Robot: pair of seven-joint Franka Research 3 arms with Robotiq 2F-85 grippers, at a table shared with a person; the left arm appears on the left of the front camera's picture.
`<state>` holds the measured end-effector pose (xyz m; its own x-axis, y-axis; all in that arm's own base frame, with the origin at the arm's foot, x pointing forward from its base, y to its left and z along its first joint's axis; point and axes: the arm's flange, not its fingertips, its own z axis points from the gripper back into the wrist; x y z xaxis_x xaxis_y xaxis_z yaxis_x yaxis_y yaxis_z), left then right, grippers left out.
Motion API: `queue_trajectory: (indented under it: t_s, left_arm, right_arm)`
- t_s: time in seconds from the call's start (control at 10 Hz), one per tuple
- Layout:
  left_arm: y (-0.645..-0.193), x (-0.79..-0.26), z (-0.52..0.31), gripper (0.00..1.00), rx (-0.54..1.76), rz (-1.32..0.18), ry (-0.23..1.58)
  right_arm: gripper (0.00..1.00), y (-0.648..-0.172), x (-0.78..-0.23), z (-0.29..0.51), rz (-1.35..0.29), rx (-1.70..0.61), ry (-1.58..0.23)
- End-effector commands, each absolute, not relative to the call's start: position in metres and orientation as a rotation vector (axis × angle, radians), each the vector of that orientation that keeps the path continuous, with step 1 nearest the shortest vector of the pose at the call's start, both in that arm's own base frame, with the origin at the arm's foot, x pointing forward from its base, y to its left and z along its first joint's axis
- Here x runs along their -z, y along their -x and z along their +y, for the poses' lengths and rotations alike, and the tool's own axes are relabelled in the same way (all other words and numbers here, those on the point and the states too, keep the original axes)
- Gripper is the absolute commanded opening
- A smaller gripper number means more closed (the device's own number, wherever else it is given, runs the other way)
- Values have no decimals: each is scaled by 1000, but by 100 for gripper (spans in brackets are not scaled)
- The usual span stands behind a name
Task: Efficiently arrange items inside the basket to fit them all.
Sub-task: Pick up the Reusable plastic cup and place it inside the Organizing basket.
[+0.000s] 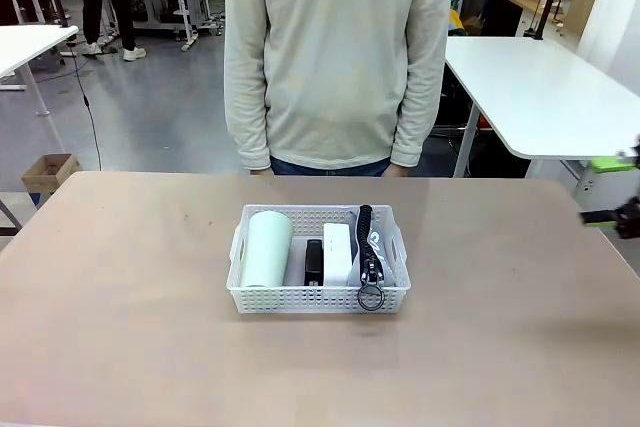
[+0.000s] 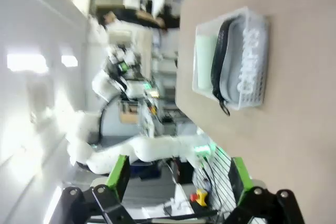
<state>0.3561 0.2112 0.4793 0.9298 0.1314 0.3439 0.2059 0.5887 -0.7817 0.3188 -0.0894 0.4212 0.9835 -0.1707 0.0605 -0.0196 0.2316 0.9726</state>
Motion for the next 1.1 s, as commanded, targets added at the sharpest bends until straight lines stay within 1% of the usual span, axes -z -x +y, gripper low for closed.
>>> queue_trajectory:
  t_s: [0.0, 0.1, 0.2, 1.0]
  left_arm:
    - [-353, -481, 211, 100, 52, -384, 946]
    - [-353, -481, 211, 100, 52, -384, 946]
    - [-353, -481, 211, 100, 52, -384, 946]
    - [-353, -481, 211, 100, 52, -384, 946]
  right_arm:
    - [100, -272, -371, -88, -317, 119, -1470]
    - [100, -273, -360, -88, -312, 188, -1473]
    - [100, -312, -408, -116, -228, 147, -1392]
    - [100, -312, -408, -116, -228, 147, -1392]
